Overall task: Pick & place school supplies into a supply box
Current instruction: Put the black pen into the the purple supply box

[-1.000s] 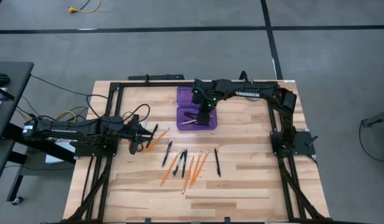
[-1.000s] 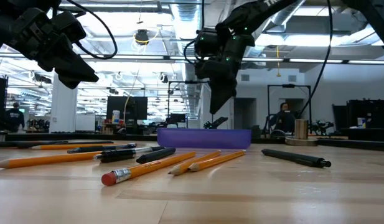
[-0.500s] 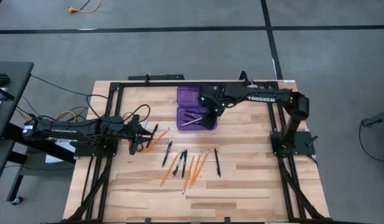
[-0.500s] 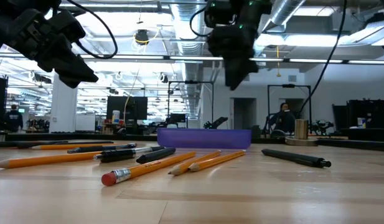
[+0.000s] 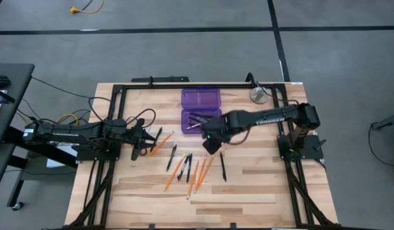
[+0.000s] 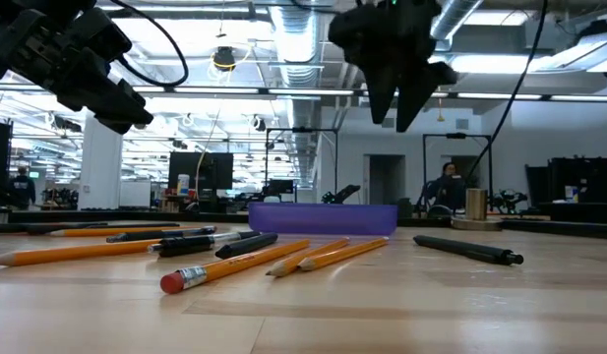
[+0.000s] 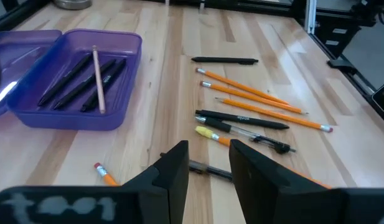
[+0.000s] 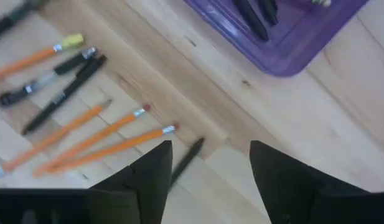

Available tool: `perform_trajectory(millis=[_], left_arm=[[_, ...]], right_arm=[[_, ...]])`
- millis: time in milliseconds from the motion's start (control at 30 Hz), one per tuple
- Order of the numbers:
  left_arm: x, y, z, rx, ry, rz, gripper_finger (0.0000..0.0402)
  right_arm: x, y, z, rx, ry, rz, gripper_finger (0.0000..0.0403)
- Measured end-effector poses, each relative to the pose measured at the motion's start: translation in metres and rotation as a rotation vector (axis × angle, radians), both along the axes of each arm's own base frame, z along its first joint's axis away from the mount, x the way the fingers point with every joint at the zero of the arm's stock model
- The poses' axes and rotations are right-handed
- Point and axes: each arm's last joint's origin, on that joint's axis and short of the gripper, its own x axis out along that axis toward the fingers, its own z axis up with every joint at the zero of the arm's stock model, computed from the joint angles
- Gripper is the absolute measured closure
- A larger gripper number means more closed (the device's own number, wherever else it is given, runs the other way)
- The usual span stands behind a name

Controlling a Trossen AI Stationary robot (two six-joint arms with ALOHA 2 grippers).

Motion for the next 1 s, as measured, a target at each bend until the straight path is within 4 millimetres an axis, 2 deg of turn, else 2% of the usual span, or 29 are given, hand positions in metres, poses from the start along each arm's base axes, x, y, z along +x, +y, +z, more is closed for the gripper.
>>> perform_trajectory(millis=[200,367,633,1000], left_arm=[[0.0,0.0,0.0,0.014,0.002,-0.006,0.0297],[0.0,0.0,0.0,0.014,0.002,-0.007,0.0297],[0.0,-0.001,0.0,-0.007,0.003,-0.016,0.0297],[0.0,-0.001,0.0,-0.01,0.003,-0.024,0.0297]], right_arm=[[-0.004,0.035,-0.002,-0.003,-0.026,-0.128,0.0193],[-0.012,0.051,-0.02,0.009,0.004,-0.175,0.0193],[-0.013,0.068,-0.053,0.105,-0.06,-0.189,0.0195],[-0.03,0.078,-0.084,0.106,-0.016,-0.288,0.0194]])
